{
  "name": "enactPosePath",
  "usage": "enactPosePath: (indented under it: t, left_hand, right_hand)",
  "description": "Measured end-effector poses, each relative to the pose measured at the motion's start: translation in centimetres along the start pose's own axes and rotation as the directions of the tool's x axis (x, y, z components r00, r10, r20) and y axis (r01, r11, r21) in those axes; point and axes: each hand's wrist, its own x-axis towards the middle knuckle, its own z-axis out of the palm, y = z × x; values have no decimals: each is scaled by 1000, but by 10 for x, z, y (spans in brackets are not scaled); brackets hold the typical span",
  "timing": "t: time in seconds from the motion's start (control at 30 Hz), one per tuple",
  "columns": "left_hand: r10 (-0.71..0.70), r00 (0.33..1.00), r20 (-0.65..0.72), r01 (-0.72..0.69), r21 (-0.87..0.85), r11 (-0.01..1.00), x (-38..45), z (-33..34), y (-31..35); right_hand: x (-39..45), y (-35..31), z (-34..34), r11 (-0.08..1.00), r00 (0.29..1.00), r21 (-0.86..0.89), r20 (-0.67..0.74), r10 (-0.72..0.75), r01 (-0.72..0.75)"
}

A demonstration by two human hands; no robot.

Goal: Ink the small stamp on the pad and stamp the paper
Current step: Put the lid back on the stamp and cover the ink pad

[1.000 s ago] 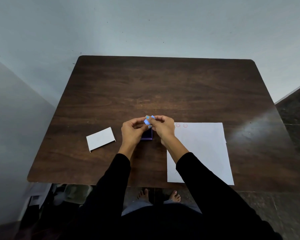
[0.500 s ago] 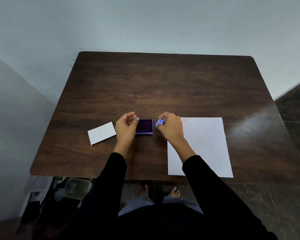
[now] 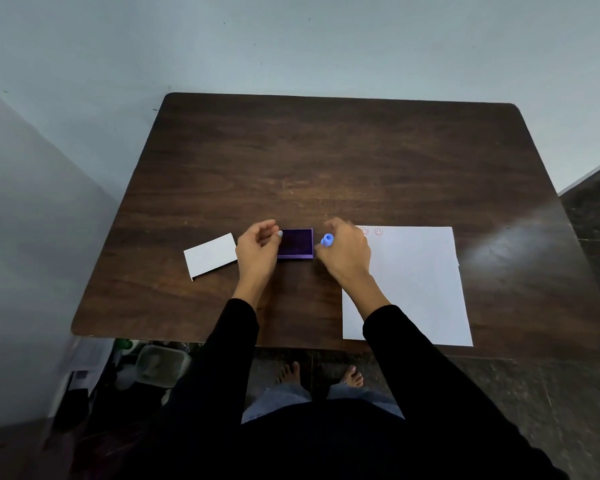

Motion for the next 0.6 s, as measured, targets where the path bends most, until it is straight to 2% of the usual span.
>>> enactPosePath:
  t: [0.1, 0.17, 0.27, 0.4, 0.5, 0.6]
  left_hand:
    - [11, 999, -32, -12, -17, 1000, 0, -5, 0]
    - [29, 997, -76, -31, -28, 999, 1, -12, -2]
    - [78, 978, -191, -81, -3, 997, -1, -27, -4]
    - [177, 930, -324, -146, 116, 982, -8, -54, -11]
    - [234, 892, -387, -131, 275, 952, -13, -72, -22]
    - [184, 879, -439, -67, 268, 961, -17, -81, -30]
  right_hand:
    - [-4, -12, 0, 996, 989, 13, -121, -83, 85]
    - [-7, -23, 4, 983, 975, 51, -143, -168, 177]
    - [-11, -42, 18, 953, 955, 73, -29, -294, 295]
    - [-23, -64, 43, 899, 891, 69, 115, -439, 433]
    - [-31, -75, 60, 855, 840, -9, 195, -506, 518]
    - [-37, -81, 73, 837, 823, -87, 266, -503, 540]
